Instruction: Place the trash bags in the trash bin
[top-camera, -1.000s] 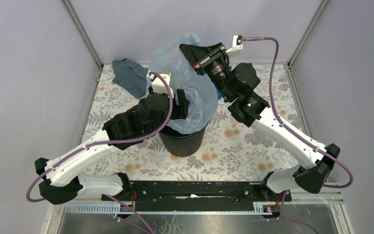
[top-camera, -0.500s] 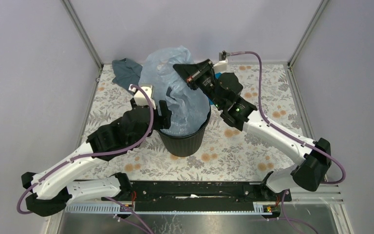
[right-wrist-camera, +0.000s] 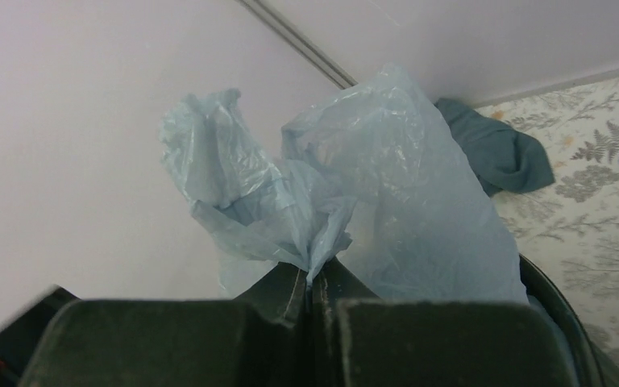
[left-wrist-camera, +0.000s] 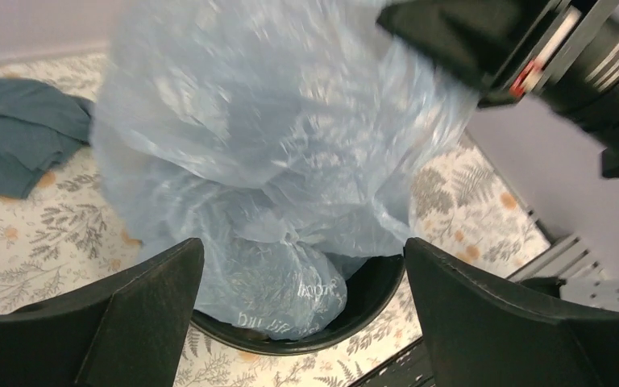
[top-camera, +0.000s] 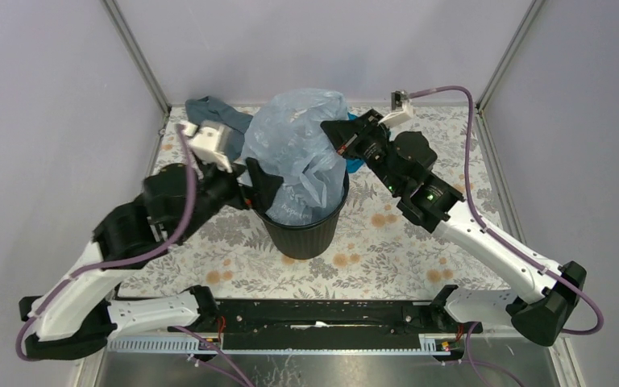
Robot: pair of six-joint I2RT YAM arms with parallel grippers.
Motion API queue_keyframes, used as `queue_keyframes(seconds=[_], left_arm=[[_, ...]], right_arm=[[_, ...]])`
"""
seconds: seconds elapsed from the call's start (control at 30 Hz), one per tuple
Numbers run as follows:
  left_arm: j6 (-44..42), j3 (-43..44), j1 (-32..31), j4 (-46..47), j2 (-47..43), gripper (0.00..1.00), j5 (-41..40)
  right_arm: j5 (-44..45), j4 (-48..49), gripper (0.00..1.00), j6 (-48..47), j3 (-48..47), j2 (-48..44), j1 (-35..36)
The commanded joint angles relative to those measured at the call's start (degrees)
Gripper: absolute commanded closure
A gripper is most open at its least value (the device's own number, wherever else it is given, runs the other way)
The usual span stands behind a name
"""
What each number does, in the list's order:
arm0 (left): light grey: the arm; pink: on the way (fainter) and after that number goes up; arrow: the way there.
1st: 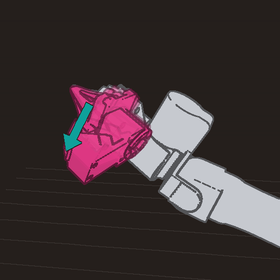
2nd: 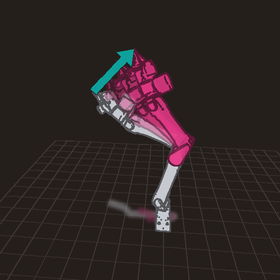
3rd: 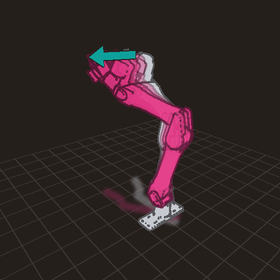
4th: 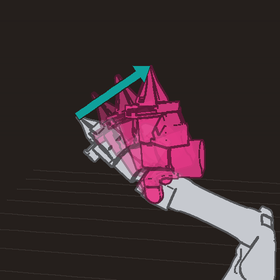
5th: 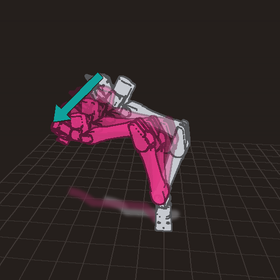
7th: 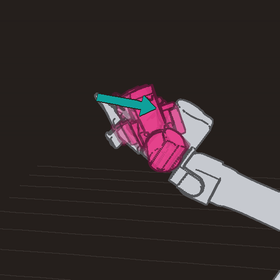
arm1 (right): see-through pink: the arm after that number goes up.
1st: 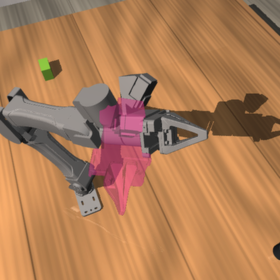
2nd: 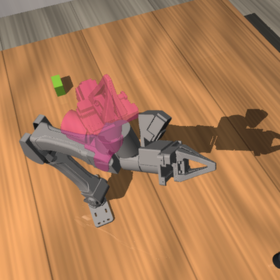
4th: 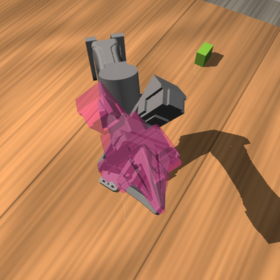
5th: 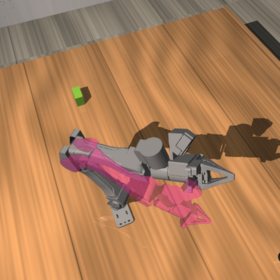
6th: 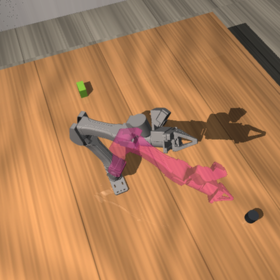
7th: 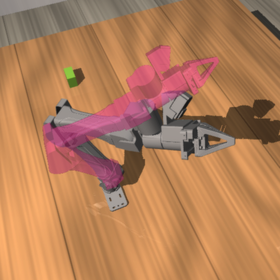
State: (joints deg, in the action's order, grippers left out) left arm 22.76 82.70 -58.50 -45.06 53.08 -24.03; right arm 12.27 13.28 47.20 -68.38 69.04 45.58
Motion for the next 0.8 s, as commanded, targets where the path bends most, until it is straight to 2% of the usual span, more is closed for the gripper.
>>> queue_keyframes(seconds=[0.0,0.1,0.17,0.3,0.4,0.47,0.57,0.7,0.77], left_arm=[[2.36,7.47,0.18,-4.55,-0.07,0.01,-6.15],[2.17,12.22,0.25,-7.89,4.86,0.01,-12.38],[0.45,14.25,2.44,-7.47,7.79,0.01,-13.81],[-2.26,13.75,17.19,-1.58,10.18,0.01,1.42],[-2.13,10.34,25.85,4.95,10.45,0.01,19.12],[-1.51,7.46,26.79,9.85,9.92,0.01,27.31],[-0.45,4.22,27.03,13.48,10.60,0.02,33.03],[2.93,-0.64,27.04,15.66,12.80,0.17,39.07],[4.98,-3.91,27.09,15.95,12.80,0.27,37.82]], right_arm=[[-7.50,-6.90,1.00,-12.64,-4.84,0.23,-0.06],[-9.84,-12.65,1.00,-16.93,-7.40,-0.21,-0.06],[-10.93,-15.79,1.00,-18.23,-7.51,-1.41,-0.06],[-12.06,-20.20,1.00,-19.44,-8.64,-3.55,-0.06],[-14.06,-21.59,1.00,-19.89,-8.81,-5.32,-0.10],[-14.52,-23.02,1.00,-20.33,-9.48,-6.09,-0.07],[-15.47,-24.65,1.00,-21.15,-10.78,-6.90,-0.09],[-15.91,-25.40,1.00,-21.81,-12.17,-7.50,-0.07],[-15.96,-25.48,1.00,-22.33,-12.82,-7.37,-0.08]])
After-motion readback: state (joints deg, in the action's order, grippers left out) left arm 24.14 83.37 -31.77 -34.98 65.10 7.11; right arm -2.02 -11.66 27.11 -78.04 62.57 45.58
